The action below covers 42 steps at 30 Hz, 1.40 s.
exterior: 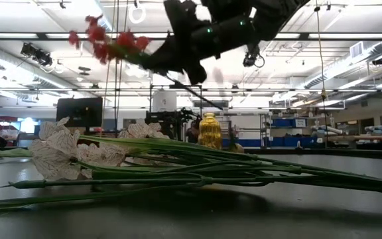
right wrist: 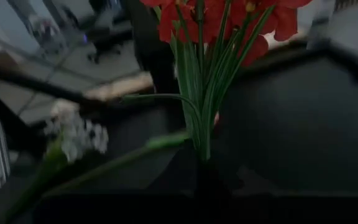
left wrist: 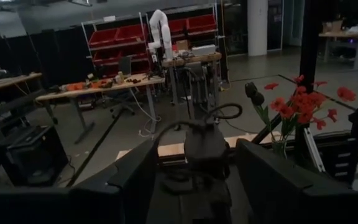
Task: Sort flowers into vase by color
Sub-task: Put the red flowers into the transparent vase
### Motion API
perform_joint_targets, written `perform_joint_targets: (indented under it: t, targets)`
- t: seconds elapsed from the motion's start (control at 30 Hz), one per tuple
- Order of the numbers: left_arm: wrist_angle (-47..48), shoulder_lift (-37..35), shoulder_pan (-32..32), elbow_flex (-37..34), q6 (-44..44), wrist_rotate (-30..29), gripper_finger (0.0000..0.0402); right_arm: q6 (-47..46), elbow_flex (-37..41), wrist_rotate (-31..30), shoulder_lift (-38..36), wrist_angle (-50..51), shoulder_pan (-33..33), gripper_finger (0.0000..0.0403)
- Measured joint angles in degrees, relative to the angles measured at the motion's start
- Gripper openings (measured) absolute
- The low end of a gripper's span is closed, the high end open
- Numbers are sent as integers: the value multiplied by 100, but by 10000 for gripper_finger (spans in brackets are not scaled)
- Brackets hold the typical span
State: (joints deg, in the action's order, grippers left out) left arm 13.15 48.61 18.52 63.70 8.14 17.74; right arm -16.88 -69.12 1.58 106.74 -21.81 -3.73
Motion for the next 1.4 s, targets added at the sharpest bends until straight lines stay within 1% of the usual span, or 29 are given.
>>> perform_joint_targets:
  t: [0.13, 0.3, 0.47, 0.6, 0.77, 0.9, 1.0, 1.4]
  targets:
    - [9, -157, 0, -2, 0, -6, 224, 8, 0, 0, -122, -549, -19, 17]
    - [163, -364, 0, -2, -1, -9, 224, 47, 0, 127, -123, -1601, -19, 16]
    - [280, -491, 0, -2, -4, -9, 224, 52, 0, 229, -121, -2253, -21, 16]
    - [424, -524, 0, -4, -65, -11, 224, 35, 0, 309, -121, -3125, -24, 16]
    - [547, -527, 0, -4, -63, -11, 224, -39, 0, 641, -122, -4042, -103, 16]
    - [551, -528, 0, -4, -63, -11, 224, -248, 0, 1012, -178, -4326, -207, 16]
    - [550, -528, 0, -5, -61, -11, 224, -356, 0, 1178, -308, -4409, -278, 16]
    - [551, -524, 0, -7, 12, -11, 224, -85, 0, 1702, -1129, -4361, -562, 16]
